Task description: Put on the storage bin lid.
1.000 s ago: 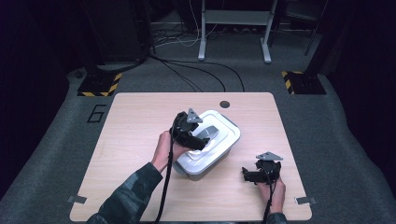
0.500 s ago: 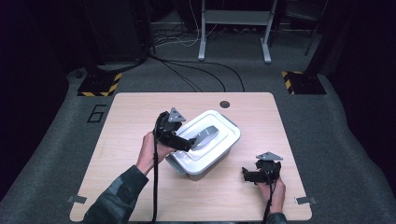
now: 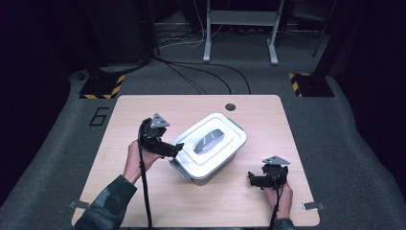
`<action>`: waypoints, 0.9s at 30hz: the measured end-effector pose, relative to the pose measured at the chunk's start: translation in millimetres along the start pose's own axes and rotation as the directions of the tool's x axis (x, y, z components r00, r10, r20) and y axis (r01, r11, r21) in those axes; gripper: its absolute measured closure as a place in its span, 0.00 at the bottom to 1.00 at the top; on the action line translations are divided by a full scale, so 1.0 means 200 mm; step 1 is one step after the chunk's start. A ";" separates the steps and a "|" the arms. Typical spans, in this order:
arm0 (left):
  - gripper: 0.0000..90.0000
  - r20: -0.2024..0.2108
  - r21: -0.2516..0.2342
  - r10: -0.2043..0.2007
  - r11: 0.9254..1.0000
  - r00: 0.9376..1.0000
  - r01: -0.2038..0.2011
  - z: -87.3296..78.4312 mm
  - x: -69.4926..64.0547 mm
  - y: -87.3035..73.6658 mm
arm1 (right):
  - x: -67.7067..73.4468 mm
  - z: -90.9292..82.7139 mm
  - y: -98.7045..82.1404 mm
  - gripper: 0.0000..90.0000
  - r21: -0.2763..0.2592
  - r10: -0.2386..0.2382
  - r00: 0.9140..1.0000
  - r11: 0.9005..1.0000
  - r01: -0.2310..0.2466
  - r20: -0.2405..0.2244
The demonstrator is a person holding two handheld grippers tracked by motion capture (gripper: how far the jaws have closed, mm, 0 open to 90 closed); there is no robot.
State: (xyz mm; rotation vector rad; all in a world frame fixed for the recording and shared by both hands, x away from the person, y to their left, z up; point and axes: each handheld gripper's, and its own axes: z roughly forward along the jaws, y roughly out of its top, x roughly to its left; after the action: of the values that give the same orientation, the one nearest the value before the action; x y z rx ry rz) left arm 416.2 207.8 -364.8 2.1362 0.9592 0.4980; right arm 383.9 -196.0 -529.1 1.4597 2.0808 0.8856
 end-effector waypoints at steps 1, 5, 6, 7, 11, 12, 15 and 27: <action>0.00 -0.010 -0.003 -0.011 1.000 1.000 0.011 -0.01 0.02 -0.03 | 0.00 0.00 0.00 0.01 -0.001 -0.001 1.000 1.000 0.001 0.001; 0.00 -0.022 0.001 -0.021 1.000 1.000 0.021 -0.01 0.05 -0.07 | 0.00 0.00 0.00 0.01 -0.001 -0.001 1.000 1.000 0.001 0.000; 0.00 -0.027 0.003 -0.021 1.000 0.999 0.021 -0.01 0.05 -0.09 | 0.00 0.00 0.00 0.01 -0.001 -0.001 1.000 1.000 0.001 0.000; 0.00 -0.033 0.001 -0.034 0.999 0.999 0.034 -0.01 0.07 -0.13 | 0.00 0.00 0.00 0.01 0.000 -0.001 1.000 1.000 0.001 0.000; 0.00 -0.035 0.006 -0.050 0.999 0.998 0.051 -0.01 0.10 -0.19 | 0.00 0.00 0.00 0.01 -0.001 0.000 1.000 1.000 0.000 0.000; 0.00 -0.035 0.006 -0.050 0.999 0.998 0.051 -0.01 0.10 -0.19 | 0.00 0.00 0.00 0.01 -0.001 0.000 1.000 1.000 0.000 0.000; 0.00 -0.038 0.021 -0.073 0.997 0.997 0.074 0.02 0.12 -0.25 | 0.00 0.00 0.00 0.01 0.000 0.000 1.000 1.000 0.000 0.000; 0.00 -0.046 0.079 -0.144 0.986 0.988 0.148 0.13 0.19 -0.50 | 0.00 0.00 0.00 0.01 -0.001 -0.002 1.000 1.000 0.002 0.000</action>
State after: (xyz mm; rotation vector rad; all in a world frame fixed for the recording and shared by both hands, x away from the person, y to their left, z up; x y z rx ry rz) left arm 408.3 268.9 -454.7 2.1155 1.1678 0.4372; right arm 383.9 -196.1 -529.1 1.4575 2.0811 0.8852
